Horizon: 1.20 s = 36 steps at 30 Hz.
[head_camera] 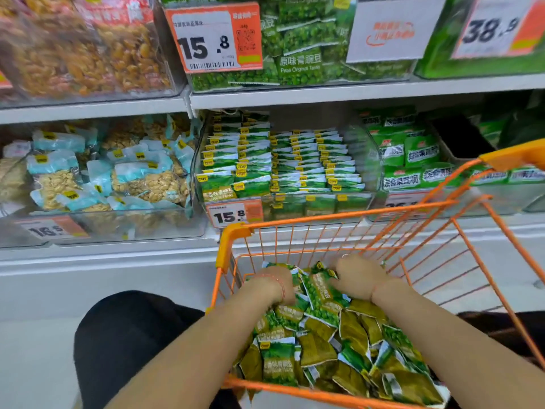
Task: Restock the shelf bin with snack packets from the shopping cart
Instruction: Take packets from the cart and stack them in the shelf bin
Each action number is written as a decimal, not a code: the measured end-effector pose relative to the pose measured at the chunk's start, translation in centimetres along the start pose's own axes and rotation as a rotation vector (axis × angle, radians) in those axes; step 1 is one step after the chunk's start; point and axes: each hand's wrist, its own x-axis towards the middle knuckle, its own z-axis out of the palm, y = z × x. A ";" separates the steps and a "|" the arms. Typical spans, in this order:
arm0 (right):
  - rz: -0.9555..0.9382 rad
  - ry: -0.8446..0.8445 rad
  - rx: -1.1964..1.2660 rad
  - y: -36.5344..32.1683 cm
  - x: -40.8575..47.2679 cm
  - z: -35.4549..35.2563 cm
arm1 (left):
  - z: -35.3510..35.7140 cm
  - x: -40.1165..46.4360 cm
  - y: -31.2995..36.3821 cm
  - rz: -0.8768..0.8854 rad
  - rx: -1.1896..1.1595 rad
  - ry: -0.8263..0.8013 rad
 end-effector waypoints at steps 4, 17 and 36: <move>0.019 0.009 0.111 -0.5 -0.1 1.4 | 2.5 2.1 0.3 -0.142 -0.018 0.093; 0.117 -0.114 0.612 -1.0 -0.6 1.9 | 3.9 2.4 -0.7 0.039 -0.083 0.060; 0.092 0.341 1.226 0.6 -8.2 -6.3 | -2.8 -5.0 -1.8 0.347 -1.277 0.321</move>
